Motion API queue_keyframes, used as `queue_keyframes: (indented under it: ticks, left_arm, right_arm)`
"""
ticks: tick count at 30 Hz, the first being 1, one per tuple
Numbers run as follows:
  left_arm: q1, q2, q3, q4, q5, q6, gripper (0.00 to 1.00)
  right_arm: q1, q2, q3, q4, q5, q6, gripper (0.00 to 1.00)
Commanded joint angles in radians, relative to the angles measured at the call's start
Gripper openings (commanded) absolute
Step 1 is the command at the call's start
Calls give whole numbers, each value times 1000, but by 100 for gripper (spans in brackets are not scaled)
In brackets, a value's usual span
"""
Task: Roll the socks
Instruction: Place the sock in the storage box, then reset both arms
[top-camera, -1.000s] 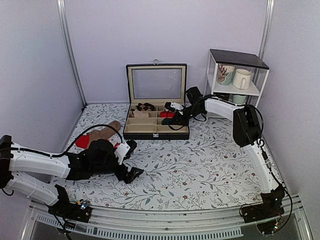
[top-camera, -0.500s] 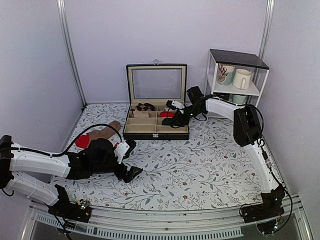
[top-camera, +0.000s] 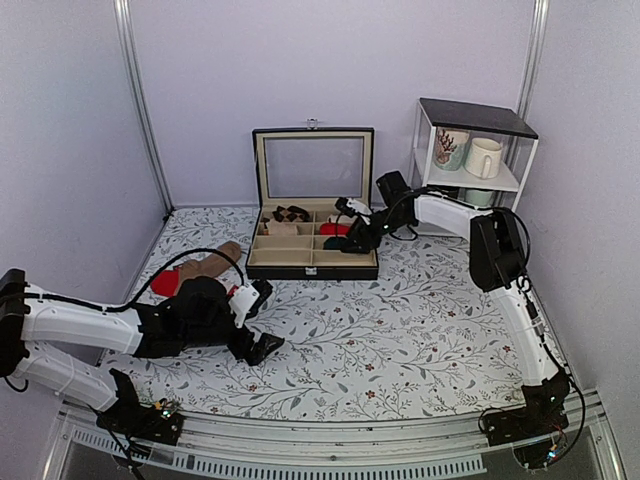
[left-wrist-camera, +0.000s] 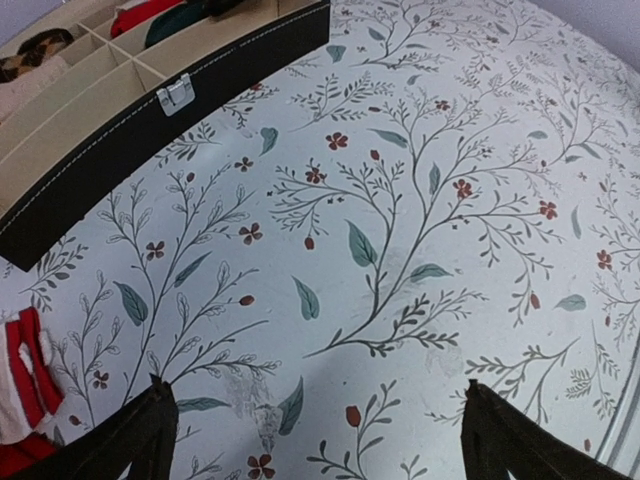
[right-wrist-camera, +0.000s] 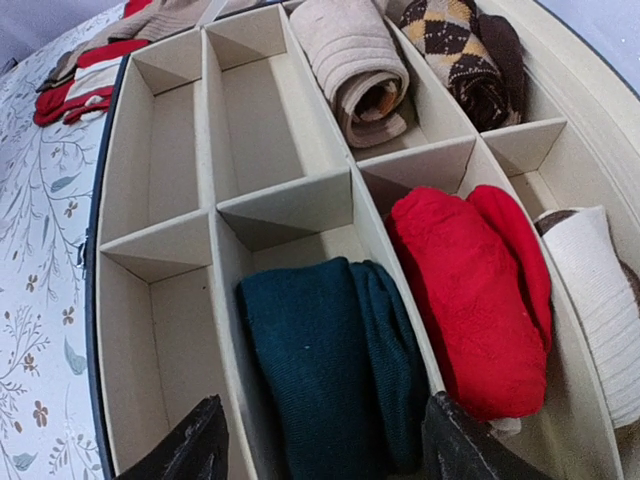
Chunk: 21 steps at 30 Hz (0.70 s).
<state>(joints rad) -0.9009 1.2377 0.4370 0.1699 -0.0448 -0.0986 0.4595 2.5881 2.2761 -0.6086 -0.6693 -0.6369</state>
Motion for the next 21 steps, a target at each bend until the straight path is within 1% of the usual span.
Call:
queue_keyframes:
  ticks: [1, 5, 9, 12, 14, 17, 18, 21]
  left_arm:
    - [21, 11, 31, -9, 6, 8, 99]
    - [34, 2, 41, -18, -13, -2, 100]
    - [55, -19, 43, -22, -26, -11, 100]
    - [72, -41, 43, -28, -31, -21, 99]
    - [89, -53, 41, -34, -33, -32, 99]
    - [122, -60, 49, -49, -33, -56, 99]
    - [134, -59, 55, -57, -33, -68, 99]
    - [160, -60, 66, -67, -19, -82, 100]
  right_arm:
    - [-15, -111, -26, -49, -42, 25, 68]
    - [-23, -152, -26, -54, -51, 44, 72]
    - [-37, -196, -26, -29, -16, 131, 80]
    - [-41, -248, -34, -18, 60, 221, 99]
    - [-41, -299, -62, 0, 100, 279, 100]
    - [-42, -402, -198, 64, 112, 390, 100]
    - [-41, -436, -255, 85, 108, 442, 100]
    - [-41, -554, -444, 156, 86, 526, 100]
